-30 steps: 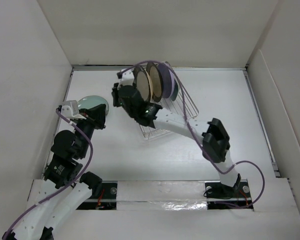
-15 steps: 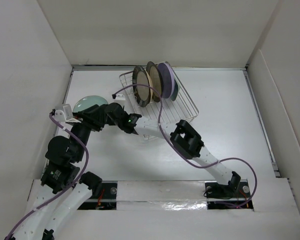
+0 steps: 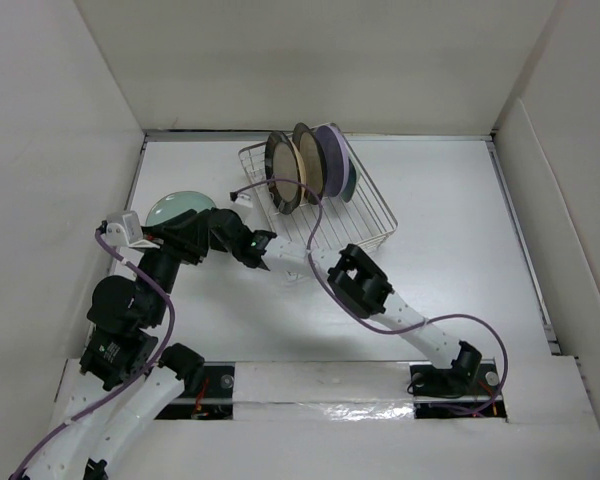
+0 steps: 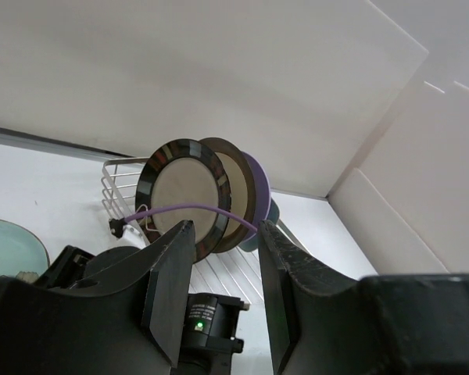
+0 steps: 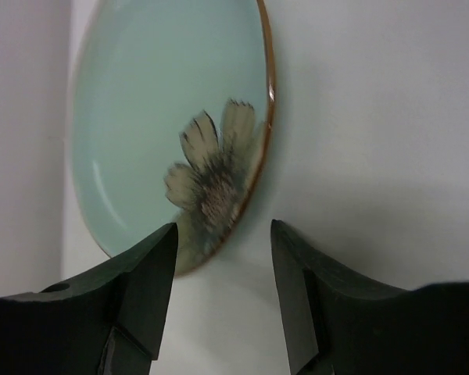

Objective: Load the plates into the dish rack

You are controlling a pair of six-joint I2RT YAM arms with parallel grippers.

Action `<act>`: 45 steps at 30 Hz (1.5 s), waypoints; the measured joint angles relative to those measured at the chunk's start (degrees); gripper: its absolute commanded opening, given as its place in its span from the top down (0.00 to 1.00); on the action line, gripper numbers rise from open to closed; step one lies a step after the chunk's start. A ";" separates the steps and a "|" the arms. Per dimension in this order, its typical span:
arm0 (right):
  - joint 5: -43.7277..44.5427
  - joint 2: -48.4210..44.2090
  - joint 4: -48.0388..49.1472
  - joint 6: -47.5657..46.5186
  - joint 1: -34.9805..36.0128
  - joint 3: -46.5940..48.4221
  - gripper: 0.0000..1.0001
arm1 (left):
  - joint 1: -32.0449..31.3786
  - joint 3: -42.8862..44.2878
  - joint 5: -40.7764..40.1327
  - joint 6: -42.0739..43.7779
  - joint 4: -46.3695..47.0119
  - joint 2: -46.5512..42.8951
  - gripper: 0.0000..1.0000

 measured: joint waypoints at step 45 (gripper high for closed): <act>-13.75 -20.61 18.88 0.11 0.02 -41.38 0.74 | 0.00 0.00 0.04 -0.33 -0.02 0.11 0.65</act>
